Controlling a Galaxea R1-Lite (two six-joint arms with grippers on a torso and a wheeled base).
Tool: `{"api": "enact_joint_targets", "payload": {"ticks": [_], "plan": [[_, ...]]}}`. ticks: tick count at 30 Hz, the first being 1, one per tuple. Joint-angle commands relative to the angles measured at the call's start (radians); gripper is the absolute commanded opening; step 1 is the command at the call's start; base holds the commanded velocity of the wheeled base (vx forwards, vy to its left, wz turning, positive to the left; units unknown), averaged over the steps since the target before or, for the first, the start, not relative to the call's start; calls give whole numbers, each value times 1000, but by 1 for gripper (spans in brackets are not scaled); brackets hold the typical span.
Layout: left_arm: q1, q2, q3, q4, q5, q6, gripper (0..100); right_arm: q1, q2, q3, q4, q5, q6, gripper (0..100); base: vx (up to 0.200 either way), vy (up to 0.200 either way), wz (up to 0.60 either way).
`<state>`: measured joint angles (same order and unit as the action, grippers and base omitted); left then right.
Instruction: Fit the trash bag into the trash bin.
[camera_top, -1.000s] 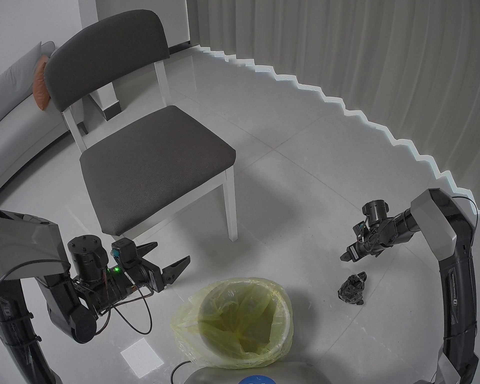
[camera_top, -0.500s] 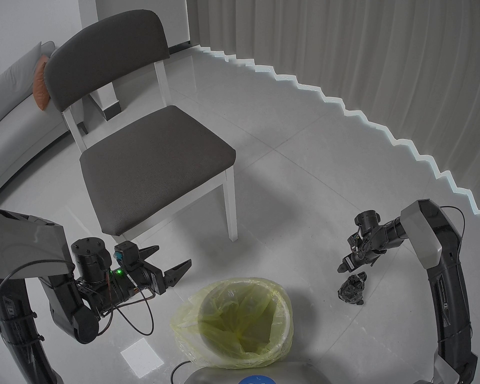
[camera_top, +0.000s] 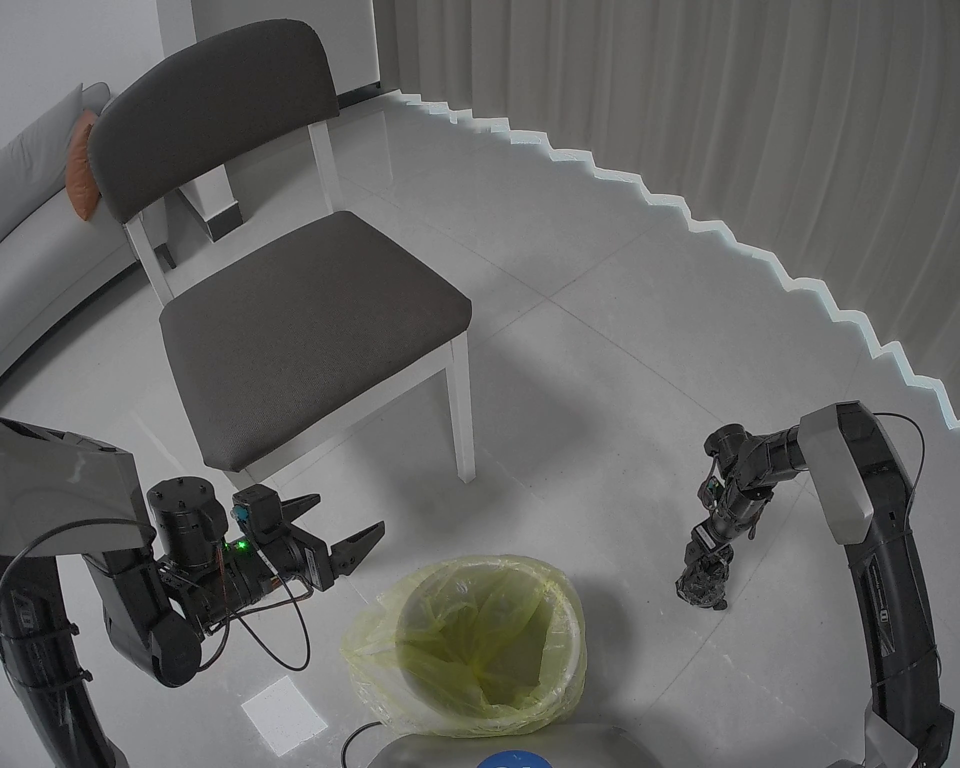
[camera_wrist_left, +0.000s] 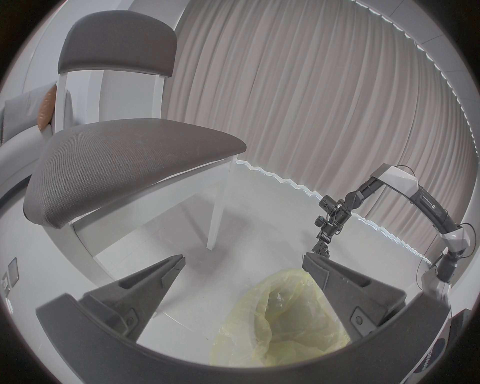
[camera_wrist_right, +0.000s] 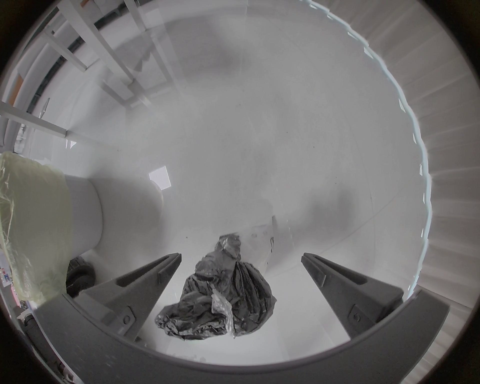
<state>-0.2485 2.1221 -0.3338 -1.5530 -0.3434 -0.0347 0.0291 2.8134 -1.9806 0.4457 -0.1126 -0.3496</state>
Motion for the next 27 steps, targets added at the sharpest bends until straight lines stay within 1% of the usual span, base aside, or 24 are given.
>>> {"api": "enact_joint_targets", "payload": {"ticks": [1, 5, 23, 24, 27], "plan": [[0, 4, -2, -13, 0, -1, 100, 3, 64, -19, 65, -7, 11, 100, 0, 0, 0], [2, 7, -4, -13, 0, -1, 100, 11, 80, -19, 73, -7, 37, 100, 0, 0, 0], [0, 15, -4, -13, 0, -1, 100, 11, 69, -19, 71, -7, 41, 100, 0, 0, 0], [0, 13, -4, -13, 0, -1, 100, 11, 69, -19, 73, -7, 41, 0, 0, 0, 0], [0, 13, -4, -13, 0, -1, 100, 12, 69, -19, 74, -7, 41, 0, 0, 0, 0]]}}
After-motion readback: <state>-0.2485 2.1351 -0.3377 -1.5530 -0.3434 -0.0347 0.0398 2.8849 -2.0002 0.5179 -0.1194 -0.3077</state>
